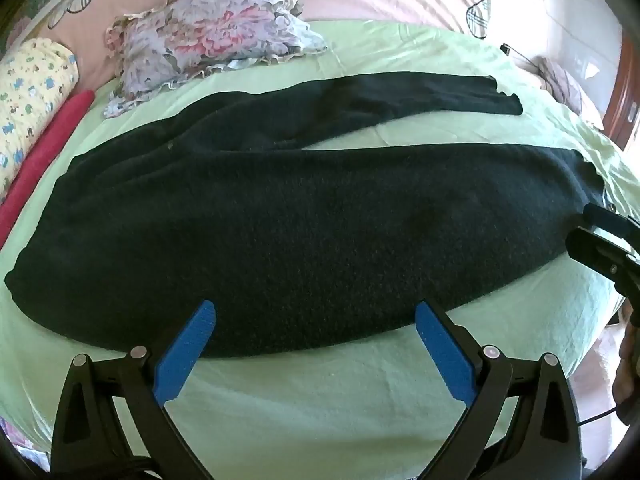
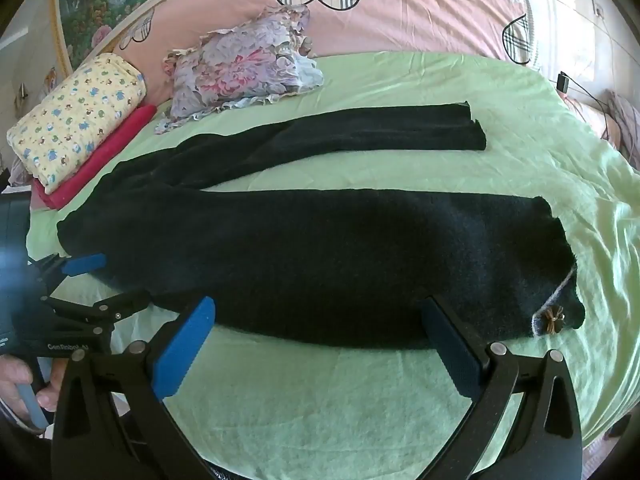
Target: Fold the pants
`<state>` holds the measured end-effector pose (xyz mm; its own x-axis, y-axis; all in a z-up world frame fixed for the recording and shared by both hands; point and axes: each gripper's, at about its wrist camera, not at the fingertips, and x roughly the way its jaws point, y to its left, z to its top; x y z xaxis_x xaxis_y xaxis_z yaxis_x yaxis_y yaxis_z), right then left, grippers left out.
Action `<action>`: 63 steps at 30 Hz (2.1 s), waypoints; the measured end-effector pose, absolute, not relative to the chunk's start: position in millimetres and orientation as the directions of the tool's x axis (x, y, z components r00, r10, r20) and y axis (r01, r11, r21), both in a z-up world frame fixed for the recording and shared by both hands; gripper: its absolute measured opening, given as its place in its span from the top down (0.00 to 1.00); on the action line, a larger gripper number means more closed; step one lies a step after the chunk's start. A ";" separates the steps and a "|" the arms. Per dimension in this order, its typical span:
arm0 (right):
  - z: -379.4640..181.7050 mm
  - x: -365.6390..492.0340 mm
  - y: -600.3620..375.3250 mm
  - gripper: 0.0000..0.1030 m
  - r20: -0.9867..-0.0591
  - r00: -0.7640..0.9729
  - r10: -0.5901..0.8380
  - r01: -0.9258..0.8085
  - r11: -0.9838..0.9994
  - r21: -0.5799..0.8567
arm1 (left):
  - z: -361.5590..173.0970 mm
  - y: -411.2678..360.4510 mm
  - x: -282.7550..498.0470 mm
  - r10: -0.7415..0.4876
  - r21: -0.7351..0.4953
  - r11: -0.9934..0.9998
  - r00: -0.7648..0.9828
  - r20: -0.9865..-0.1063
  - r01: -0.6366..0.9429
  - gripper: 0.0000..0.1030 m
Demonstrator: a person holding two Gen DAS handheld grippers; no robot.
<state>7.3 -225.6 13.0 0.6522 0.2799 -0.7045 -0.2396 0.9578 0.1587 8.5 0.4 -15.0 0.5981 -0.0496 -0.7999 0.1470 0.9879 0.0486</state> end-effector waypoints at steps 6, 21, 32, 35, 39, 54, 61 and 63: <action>12.4 12.2 -226.1 0.00 -0.705 0.652 0.279 -0.239 0.958 0.159 | -16.7 0.4 10.9 -0.054 0.042 0.988 0.591 -0.805 0.147 0.02; 7.7 17.2 -224.7 0.00 -0.704 0.650 0.286 -0.242 0.956 0.165 | -19.1 2.0 14.9 -0.069 0.026 0.988 0.582 -0.810 0.153 0.02; 17.3 17.9 -227.9 0.00 -0.688 0.652 0.317 -0.247 0.948 0.203 | -12.9 8.1 26.8 -0.082 0.022 0.985 0.585 -0.807 0.169 0.02; 16.9 22.7 -228.0 0.00 -0.721 0.638 0.269 -0.247 0.959 0.139 | -12.2 9.5 29.0 -0.090 0.018 0.984 0.586 -0.806 0.176 0.02; 20.1 30.0 -230.3 0.00 -0.711 0.646 0.280 -0.249 0.957 0.150 | -7.6 10.6 36.7 -0.096 0.026 0.981 0.592 -0.800 0.195 0.02; 43.0 90.0 -257.7 0.00 -0.678 0.665 0.314 -0.222 0.949 0.222 | 14.8 11.1 102.3 -0.131 0.041 0.965 0.611 -0.781 0.259 0.02; 56.3 136.9 -276.1 0.00 -0.694 0.655 0.299 -0.204 0.954 0.219 | 25.3 14.3 153.8 -0.215 -0.035 0.950 0.567 -0.795 0.311 0.02; 61.7 154.2 -283.1 0.00 -0.707 0.645 0.290 -0.195 0.957 0.214 | 27.2 15.1 173.1 -0.229 -0.047 0.945 0.553 -0.801 0.324 0.02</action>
<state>154.2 -283.1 61.7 0.6455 0.2895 -0.7068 -0.1947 0.9572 0.2143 173.1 15.1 27.2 0.5526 -0.2288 -0.8015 0.3236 0.9450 -0.0467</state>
